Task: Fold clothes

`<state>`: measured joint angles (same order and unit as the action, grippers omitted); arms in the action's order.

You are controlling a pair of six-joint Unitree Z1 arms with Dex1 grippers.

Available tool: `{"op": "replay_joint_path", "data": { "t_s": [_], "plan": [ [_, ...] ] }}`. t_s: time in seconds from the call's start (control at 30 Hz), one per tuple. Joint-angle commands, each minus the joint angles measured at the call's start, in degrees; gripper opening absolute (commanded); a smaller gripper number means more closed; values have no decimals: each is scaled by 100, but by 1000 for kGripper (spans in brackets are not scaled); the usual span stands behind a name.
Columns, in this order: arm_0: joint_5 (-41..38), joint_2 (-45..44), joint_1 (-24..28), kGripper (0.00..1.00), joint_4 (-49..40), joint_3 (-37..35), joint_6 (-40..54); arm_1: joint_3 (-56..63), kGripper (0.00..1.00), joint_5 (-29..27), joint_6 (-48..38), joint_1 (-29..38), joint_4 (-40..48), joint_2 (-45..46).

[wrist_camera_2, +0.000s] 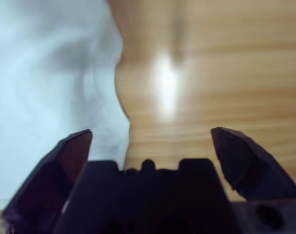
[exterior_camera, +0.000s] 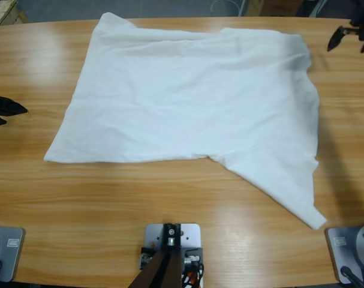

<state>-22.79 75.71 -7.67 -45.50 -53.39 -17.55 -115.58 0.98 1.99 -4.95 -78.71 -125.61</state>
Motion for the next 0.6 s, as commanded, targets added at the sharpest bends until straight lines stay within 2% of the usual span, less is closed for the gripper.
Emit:
{"op": "replay_joint_path", "data": {
  "t_s": [0.03,0.13,0.27,0.43,0.53,0.6],
  "plan": [
    [-1411,411,922,826,490,658,-344,2827,1000,578,-195,402,1182,1954],
    [-2083,1047,931,826,644,714,-302,3147,998,570,-543,1198,1226,2323],
    [-2028,1615,815,825,1065,1099,-386,3578,1000,599,-1095,1975,1335,2859],
    [-845,2139,-360,821,1167,508,-645,4029,1000,645,-1612,2188,1119,3819],
    [-495,2397,-539,821,1080,287,-569,4151,1000,631,-1798,2226,780,4415],
    [99,2392,-931,821,1047,206,-616,4267,1000,619,-1833,2226,781,4645]
  ]
}}
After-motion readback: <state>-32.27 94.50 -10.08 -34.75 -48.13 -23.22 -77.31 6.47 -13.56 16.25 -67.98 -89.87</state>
